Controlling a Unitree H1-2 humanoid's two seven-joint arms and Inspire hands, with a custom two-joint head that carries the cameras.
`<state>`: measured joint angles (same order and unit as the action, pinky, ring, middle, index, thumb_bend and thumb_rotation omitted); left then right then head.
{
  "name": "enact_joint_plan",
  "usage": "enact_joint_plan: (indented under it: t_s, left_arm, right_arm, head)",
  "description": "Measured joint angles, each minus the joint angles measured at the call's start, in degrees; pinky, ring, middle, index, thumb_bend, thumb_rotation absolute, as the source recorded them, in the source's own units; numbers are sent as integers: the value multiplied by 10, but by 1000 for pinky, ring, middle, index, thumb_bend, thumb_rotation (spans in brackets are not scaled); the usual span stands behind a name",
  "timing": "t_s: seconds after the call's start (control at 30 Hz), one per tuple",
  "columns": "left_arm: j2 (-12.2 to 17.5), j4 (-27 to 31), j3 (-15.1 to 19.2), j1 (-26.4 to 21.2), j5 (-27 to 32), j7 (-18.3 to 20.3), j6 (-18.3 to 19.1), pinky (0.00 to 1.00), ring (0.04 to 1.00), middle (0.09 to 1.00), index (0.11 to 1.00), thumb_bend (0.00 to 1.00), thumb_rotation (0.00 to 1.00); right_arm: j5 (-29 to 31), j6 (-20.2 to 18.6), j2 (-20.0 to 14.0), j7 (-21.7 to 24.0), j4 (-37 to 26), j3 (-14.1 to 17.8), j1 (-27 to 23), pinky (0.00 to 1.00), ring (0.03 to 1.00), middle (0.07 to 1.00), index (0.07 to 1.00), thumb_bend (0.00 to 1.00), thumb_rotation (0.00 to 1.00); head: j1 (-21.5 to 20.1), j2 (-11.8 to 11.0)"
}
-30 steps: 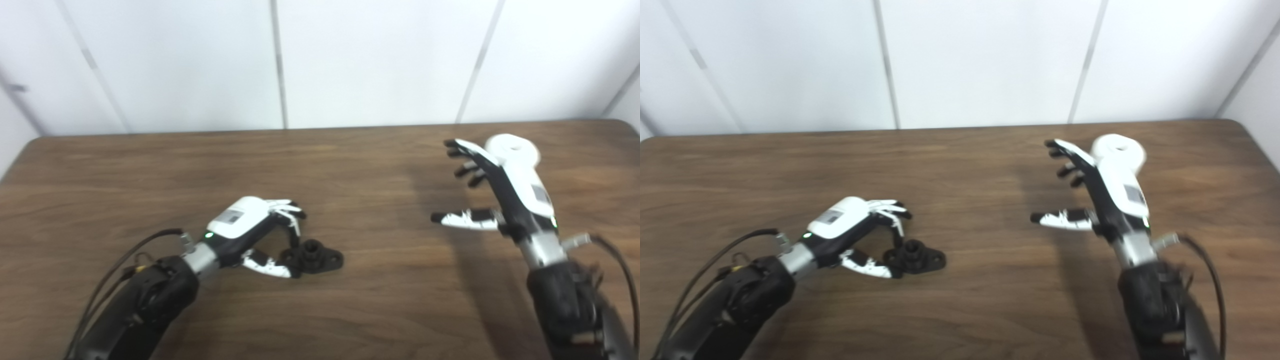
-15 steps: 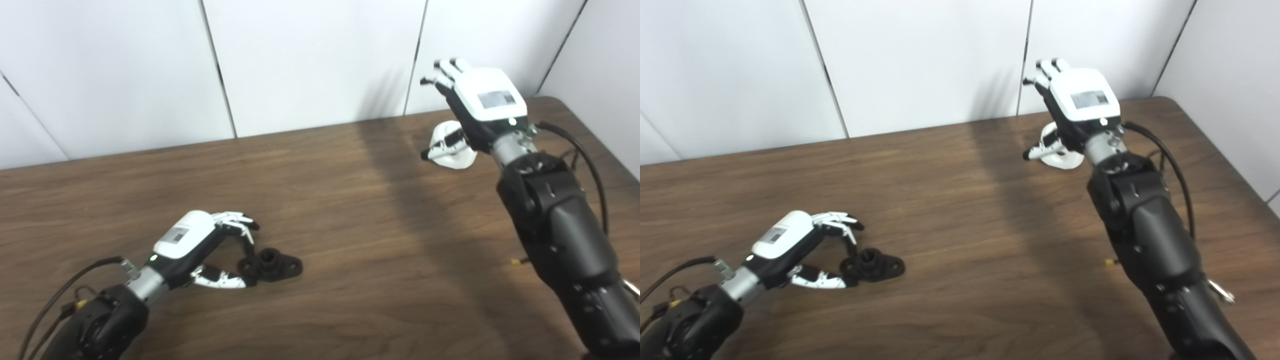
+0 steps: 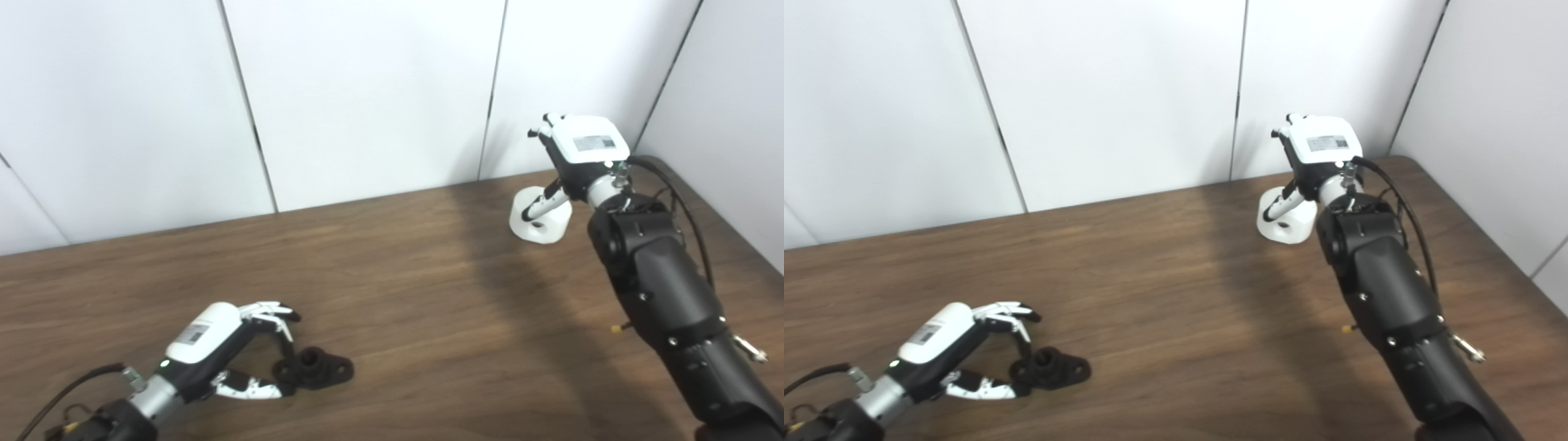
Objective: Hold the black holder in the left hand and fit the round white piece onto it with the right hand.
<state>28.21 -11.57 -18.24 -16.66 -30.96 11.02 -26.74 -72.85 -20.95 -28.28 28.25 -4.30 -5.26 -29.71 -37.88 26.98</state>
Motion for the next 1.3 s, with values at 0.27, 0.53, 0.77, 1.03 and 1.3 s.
enact_joint_plan:
  t_s: [0.27, 0.53, 0.77, 1.03, 1.3]
  left_arm:
    - [3, -8, -1, -2, 4, -3, -8, 771, 844, 796, 480, 522, 52]
    - [4, -9, -2, -2, 8, -5, -8, 772, 849, 798, 480, 522, 52]
    - [5, -10, -5, -2, 8, -12, -8, 756, 844, 794, 480, 522, 53]
    - [7, -10, -6, -2, 8, -13, -8, 763, 844, 796, 480, 522, 53]
    - [9, -10, -9, -2, 8, -19, -8, 748, 838, 795, 480, 522, 53]
  right_arm:
    - [-4, -18, -9, 25, 37, -3, -10, 864, 996, 991, 835, 999, 399]
    - [5, -24, -9, 42, 51, -11, -14, 851, 984, 991, 797, 985, 432]
    - [15, -35, -9, 61, 63, -20, -13, 871, 984, 985, 772, 968, 444]
    - [35, -36, -9, 45, 82, -20, -13, 876, 974, 964, 759, 959, 402]
    - [58, -36, -9, 14, 124, -29, -8, 877, 958, 950, 758, 941, 393]
  head:
    - [-2, 0]
    - [-2, 4]
    - [-1, 4]
    - [0, 6]
    - [4, 7]
